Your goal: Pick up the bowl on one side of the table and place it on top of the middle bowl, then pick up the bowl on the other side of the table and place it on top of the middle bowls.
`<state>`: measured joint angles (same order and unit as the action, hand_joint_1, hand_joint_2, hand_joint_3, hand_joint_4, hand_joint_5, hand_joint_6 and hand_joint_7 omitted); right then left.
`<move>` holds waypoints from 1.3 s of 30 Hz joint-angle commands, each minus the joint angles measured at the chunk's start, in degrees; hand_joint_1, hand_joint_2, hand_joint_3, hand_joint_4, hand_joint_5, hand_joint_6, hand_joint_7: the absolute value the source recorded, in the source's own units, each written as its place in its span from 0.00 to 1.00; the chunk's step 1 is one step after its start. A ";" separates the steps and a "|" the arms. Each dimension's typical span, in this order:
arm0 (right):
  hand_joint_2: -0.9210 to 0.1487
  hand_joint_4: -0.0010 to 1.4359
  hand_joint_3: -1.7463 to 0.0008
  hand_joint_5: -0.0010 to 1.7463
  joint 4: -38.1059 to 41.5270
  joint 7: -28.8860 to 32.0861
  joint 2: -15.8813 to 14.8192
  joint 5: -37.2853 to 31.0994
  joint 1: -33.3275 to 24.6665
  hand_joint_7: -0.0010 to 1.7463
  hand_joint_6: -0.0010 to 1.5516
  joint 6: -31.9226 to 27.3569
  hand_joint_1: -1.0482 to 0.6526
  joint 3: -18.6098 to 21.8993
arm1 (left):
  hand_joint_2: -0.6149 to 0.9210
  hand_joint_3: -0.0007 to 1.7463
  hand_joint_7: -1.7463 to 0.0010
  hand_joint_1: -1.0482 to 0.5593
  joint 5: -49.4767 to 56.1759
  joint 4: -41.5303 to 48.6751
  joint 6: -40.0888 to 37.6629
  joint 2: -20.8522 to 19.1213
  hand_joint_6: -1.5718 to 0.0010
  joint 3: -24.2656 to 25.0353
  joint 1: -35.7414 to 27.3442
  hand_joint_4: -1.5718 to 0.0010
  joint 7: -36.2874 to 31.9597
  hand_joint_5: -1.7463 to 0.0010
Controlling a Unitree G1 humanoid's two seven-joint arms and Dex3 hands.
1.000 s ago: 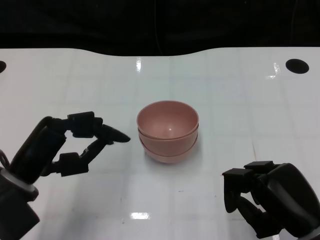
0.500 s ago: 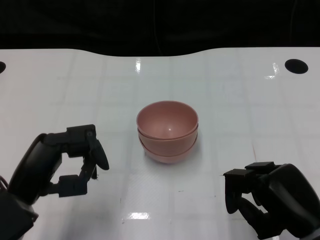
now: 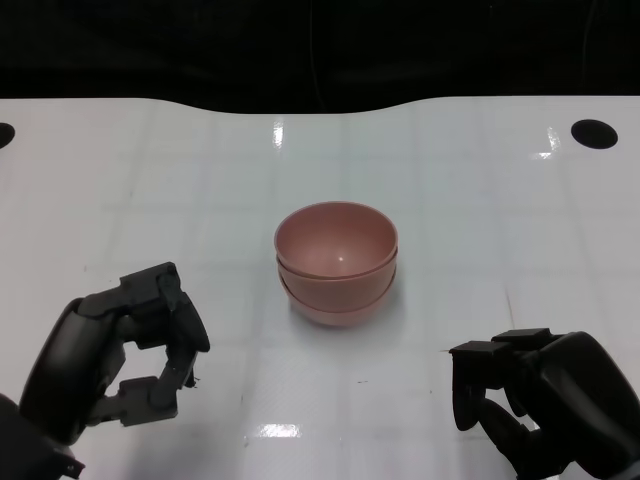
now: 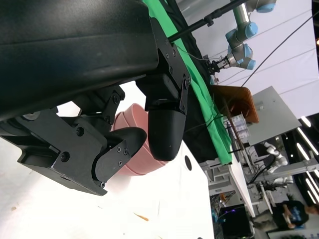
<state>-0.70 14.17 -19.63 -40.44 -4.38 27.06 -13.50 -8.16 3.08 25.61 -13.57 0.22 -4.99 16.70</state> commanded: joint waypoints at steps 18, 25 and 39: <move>0.72 0.67 0.10 1.00 1.53 0.23 0.12 2.34 -0.41 0.87 0.55 0.47 0.58 0.89 | 0.97 0.18 0.11 0.46 0.76 2.85 2.65 -0.47 0.53 2.36 -1.79 0.45 1.59 0.00; 0.73 0.67 0.10 1.00 1.54 0.52 0.43 0.96 0.39 0.86 0.56 0.00 0.58 0.34 | 0.96 0.18 0.08 0.46 -0.77 2.58 1.79 -0.41 0.51 3.02 -1.77 0.43 2.58 0.00; 0.74 0.67 0.10 1.00 4.19 0.88 -0.24 1.16 3.41 0.85 0.56 0.45 0.57 0.83 | 0.99 0.14 0.06 0.48 3.11 3.47 -0.09 -1.12 0.53 2.66 0.84 0.44 2.66 0.00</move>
<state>3.15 14.69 -19.05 -39.68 -1.39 27.40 -13.48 -5.53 5.98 24.97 -13.73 2.45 -4.76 19.19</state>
